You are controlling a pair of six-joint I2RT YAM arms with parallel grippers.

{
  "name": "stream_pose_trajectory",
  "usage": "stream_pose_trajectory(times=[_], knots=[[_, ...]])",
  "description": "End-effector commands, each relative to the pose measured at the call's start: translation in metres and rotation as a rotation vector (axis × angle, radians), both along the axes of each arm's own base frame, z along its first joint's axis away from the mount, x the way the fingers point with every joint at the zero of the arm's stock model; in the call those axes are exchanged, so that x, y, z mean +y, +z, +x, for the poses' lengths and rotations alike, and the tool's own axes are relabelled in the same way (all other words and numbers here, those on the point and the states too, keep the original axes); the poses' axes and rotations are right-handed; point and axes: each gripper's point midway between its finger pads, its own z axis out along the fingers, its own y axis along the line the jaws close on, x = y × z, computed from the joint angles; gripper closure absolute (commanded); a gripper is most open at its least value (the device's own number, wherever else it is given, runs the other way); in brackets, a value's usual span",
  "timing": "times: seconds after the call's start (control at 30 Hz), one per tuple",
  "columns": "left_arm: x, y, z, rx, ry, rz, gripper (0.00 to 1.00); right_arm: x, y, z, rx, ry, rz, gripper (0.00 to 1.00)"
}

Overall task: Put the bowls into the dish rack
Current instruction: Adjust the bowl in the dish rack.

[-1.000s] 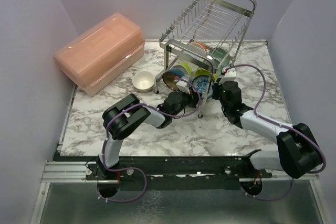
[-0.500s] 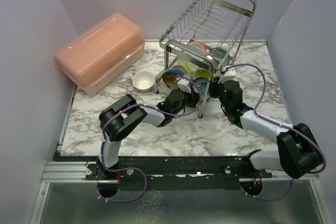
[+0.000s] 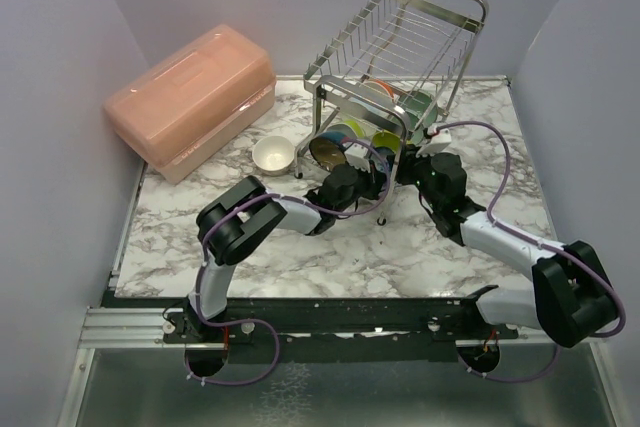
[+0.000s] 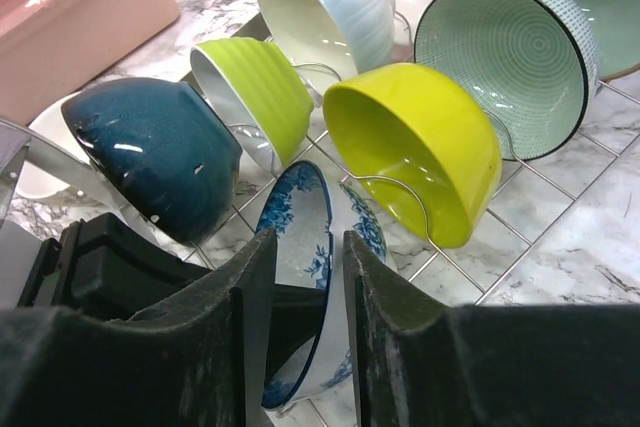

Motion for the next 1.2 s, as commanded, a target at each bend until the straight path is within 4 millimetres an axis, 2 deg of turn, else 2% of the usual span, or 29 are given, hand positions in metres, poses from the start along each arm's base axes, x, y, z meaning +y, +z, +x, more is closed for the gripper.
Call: stream_pose_trajectory(times=[0.0, 0.03, 0.2, 0.27, 0.33, 0.53, 0.73, 0.87, 1.17], knots=[[0.021, -0.046, -0.016, 0.091, -0.022, 0.161, 1.00, -0.003, 0.002, -0.003, 0.043, -0.038, 0.024, 0.59], [0.022, -0.040, -0.017, 0.080, -0.027, 0.154, 0.97, -0.008, 0.000, -0.003, 0.051, -0.064, 0.023, 0.56], [0.015, -0.005, -0.025, 0.072, -0.071, 0.062, 0.66, -0.023, -0.011, -0.005, 0.119, -0.170, 0.055, 0.39], [0.014, 0.005, -0.027, 0.080, -0.072, 0.020, 0.58, -0.027, -0.013, -0.007, 0.142, -0.205, 0.087, 0.35], [0.014, 0.013, -0.029, 0.080, -0.072, -0.013, 0.53, -0.027, -0.012, -0.010, 0.150, -0.202, 0.129, 0.34], [0.008, 0.024, -0.035, 0.090, -0.111, -0.081, 0.48, -0.030, -0.008, -0.015, 0.189, -0.209, 0.282, 0.29], [-0.005, 0.041, -0.043, 0.065, -0.202, -0.123, 0.33, -0.038, -0.008, -0.018, 0.266, -0.142, 0.480, 0.30], [-0.012, 0.049, -0.044, 0.072, -0.234, -0.153, 0.32, -0.038, -0.004, -0.017, 0.281, -0.074, 0.564, 0.33], [-0.026, 0.058, -0.048, 0.113, -0.291, -0.206, 0.29, -0.017, -0.007, -0.011, 0.355, 0.041, 0.618, 0.43]])
